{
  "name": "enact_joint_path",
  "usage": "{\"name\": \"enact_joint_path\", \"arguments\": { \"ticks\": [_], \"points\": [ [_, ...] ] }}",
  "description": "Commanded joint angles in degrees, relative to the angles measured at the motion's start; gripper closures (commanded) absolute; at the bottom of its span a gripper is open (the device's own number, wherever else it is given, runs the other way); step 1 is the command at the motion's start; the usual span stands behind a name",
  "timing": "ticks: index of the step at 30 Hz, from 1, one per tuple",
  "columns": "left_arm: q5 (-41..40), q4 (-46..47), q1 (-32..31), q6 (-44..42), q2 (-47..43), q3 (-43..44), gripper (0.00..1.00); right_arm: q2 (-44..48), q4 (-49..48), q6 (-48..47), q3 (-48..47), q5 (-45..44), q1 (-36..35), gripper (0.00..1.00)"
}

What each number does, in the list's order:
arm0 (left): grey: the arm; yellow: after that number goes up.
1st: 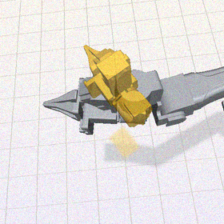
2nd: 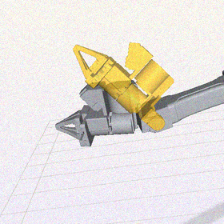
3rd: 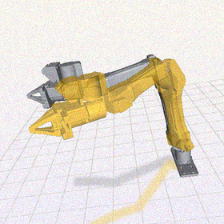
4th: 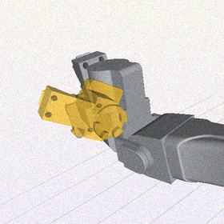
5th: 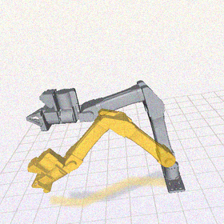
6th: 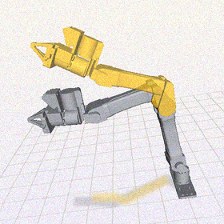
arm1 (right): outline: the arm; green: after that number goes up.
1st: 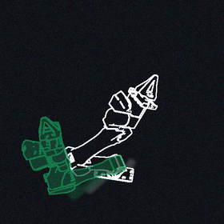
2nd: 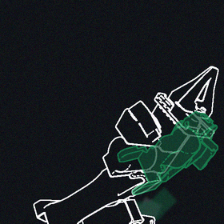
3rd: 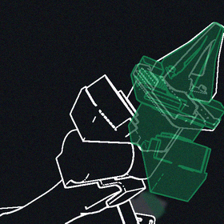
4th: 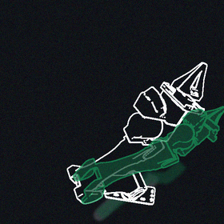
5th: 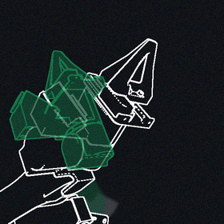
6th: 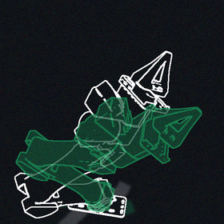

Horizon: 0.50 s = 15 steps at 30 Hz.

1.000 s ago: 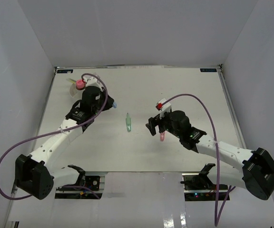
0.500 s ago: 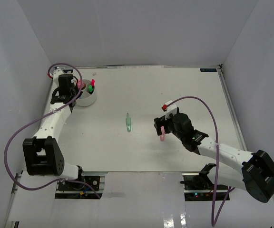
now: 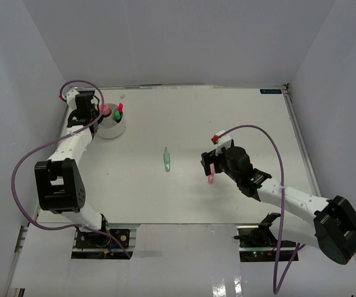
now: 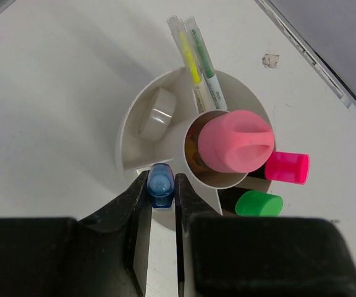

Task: Sort the stationery into containers
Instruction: Place the stationery in the storage box.

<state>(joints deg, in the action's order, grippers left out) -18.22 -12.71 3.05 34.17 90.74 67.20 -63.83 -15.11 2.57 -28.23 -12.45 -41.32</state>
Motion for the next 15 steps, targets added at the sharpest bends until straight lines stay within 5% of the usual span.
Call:
{"name": "enact_joint_path", "arguments": {
  "ticks": [1, 15],
  "points": [
    [0.1, 2.7, 0.3, 1.4, 0.0, 1.4, 0.8, 0.8, -3.0, 0.0, 0.6, 0.3, 0.3, 0.1],
    [1.0, 2.9, 0.2, 2.9, 1.5, 0.1, 0.67, 0.3, -3.2, 0.0, 0.7, 1.1, 0.8, 0.1]
  ]
}}
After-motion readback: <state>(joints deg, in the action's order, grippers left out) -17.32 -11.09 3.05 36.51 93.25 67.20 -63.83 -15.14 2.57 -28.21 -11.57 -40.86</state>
